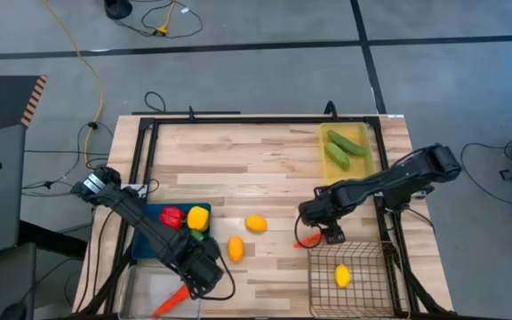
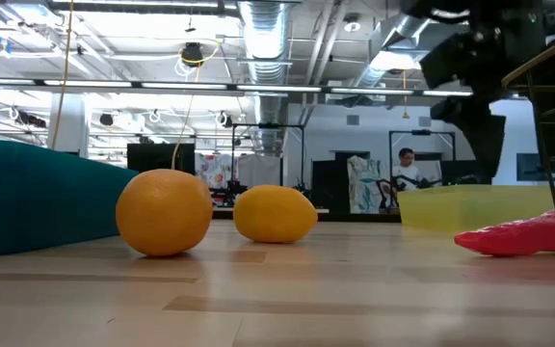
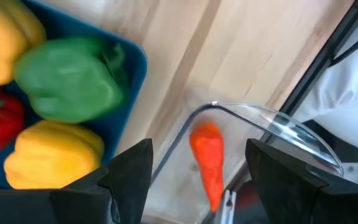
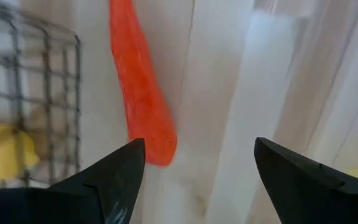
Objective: Sort produce into baskets
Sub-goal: Put the orange carrot into the transparent bin
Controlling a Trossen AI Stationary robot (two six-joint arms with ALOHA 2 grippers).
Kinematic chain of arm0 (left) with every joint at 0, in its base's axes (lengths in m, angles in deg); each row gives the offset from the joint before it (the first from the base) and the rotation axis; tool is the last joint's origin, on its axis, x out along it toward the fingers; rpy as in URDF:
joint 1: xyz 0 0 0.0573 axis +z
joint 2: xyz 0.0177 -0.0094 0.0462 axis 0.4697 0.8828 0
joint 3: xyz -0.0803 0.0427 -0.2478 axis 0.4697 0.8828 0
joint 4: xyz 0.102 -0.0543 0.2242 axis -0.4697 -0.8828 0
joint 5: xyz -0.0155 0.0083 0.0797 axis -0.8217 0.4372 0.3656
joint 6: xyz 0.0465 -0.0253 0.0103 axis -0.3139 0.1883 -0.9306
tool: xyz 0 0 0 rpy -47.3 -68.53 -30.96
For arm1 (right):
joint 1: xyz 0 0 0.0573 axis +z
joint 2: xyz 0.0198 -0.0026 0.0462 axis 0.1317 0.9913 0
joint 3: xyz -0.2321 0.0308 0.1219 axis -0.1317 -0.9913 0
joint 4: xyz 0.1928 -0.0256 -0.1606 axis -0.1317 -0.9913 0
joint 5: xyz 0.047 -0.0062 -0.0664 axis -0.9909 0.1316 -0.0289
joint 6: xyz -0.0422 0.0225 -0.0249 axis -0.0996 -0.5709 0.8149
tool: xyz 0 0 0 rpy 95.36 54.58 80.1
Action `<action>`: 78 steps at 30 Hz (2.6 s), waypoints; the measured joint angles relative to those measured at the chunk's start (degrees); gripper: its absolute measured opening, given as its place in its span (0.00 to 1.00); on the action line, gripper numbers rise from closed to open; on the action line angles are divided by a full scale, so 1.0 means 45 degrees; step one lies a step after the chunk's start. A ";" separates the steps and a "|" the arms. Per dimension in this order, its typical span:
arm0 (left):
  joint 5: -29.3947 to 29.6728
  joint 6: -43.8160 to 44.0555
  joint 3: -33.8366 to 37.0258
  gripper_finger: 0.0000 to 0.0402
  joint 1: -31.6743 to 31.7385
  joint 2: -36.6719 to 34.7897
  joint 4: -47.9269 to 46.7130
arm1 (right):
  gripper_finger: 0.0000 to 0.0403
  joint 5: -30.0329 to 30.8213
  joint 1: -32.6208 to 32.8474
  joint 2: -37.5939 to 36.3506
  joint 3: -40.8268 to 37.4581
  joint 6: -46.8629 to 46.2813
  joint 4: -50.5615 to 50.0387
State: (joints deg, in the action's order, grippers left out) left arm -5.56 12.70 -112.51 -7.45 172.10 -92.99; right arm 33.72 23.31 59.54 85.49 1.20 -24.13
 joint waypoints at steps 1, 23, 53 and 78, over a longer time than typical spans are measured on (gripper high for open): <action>0.0000 -0.0089 0.0000 0.61 0.0059 0.0000 0.0000 | 0.81 0.0002 0.0000 0.0132 0.0000 0.0127 -0.0087; 0.0647 -0.0905 0.0000 0.61 0.0687 -0.0005 0.0122 | 0.81 -0.1793 -0.1447 0.0164 0.0000 0.5407 -0.0516; 0.1255 0.0029 0.0000 0.61 0.0682 -0.0010 0.0243 | 0.81 -0.2975 -0.0854 0.0164 -0.1739 0.5915 0.1371; 0.1293 0.0546 0.0000 0.61 0.0682 -0.0010 0.0245 | 0.81 -0.2212 -0.1034 -0.0099 -0.1729 0.8580 0.1565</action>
State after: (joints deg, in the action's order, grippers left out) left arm 0.26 15.16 -112.51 -4.39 172.06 -91.88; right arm 23.77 18.66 59.10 77.71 39.81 -17.09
